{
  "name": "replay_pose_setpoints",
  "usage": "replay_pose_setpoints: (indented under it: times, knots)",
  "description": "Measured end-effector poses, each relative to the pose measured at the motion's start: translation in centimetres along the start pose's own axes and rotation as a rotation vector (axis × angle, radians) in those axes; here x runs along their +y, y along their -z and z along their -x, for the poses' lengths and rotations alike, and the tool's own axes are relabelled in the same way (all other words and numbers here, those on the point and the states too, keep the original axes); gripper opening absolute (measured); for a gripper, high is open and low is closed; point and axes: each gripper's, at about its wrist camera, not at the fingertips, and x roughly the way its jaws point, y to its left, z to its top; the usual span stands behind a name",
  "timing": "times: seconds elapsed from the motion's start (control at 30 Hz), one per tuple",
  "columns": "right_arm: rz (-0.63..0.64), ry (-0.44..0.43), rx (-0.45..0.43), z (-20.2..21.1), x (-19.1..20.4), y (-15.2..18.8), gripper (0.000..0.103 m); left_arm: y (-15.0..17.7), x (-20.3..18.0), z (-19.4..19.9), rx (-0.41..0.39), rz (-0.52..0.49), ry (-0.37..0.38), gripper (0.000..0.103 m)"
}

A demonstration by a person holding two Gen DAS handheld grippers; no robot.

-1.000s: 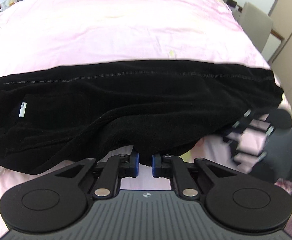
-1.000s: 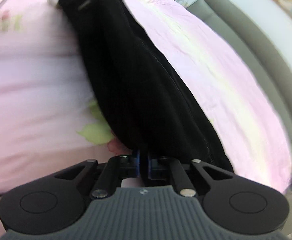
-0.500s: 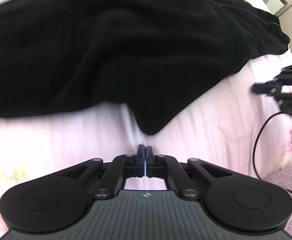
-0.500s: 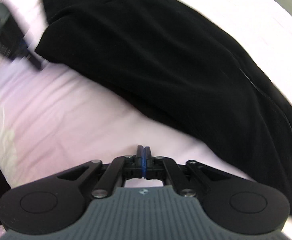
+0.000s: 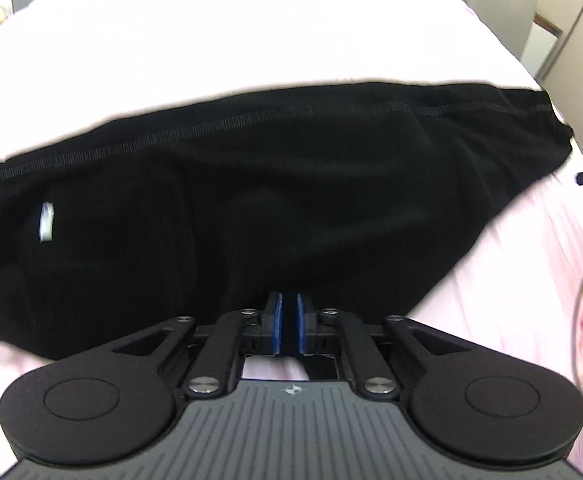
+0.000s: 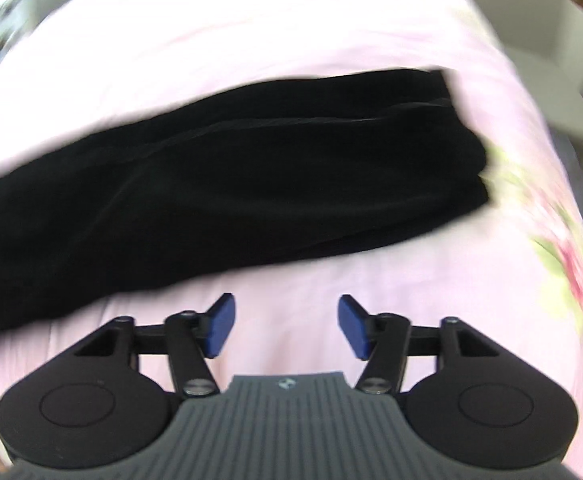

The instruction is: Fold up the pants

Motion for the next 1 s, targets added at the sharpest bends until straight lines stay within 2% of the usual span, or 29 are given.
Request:
replay_pose_setpoints:
  times: [0.13,0.27,0.4,0.57,0.67,0.77,0.87,1.0]
  knots:
    - [-0.264,0.006,-0.063,-1.2,-4.7,-2.5,0.064,-2.3,0.3,-1.1,-0.017,0.012,-0.03,0.016]
    - [-0.465,0.004,-0.099,-3.2,-8.7,-4.3,0.064,-3.8,0.3,-3.1,-0.009,0.029,-0.055,0.018]
    - [-0.571,-0.024,-0.118,-5.4,-12.0,-5.2,0.059,-4.5,0.7,-4.9,0.013,0.058,-0.087,0.018]
    - [-0.677,-0.103,-0.131,-9.5,-14.5,-5.7,0.055,-4.9,1.5,-6.2,0.03,0.091,-0.106,0.019]
    - [-0.69,-0.106,-0.149,-10.6,-14.8,-5.0,0.041,-4.8,1.9,-6.4,0.031,0.103,-0.111,0.02]
    - [-0.595,-0.055,-0.181,-9.1,-13.1,-5.5,0.027,-4.6,2.3,-6.1,0.029,0.112,-0.109,0.02]
    - [-0.511,-0.042,-0.25,-6.0,-10.9,-6.5,0.025,-3.9,2.3,-5.0,0.014,0.116,-0.107,0.02]
    - [-0.375,-0.041,-0.328,-0.7,-5.7,-8.7,0.024,-2.7,3.2,-3.2,-0.012,0.128,-0.096,0.02]
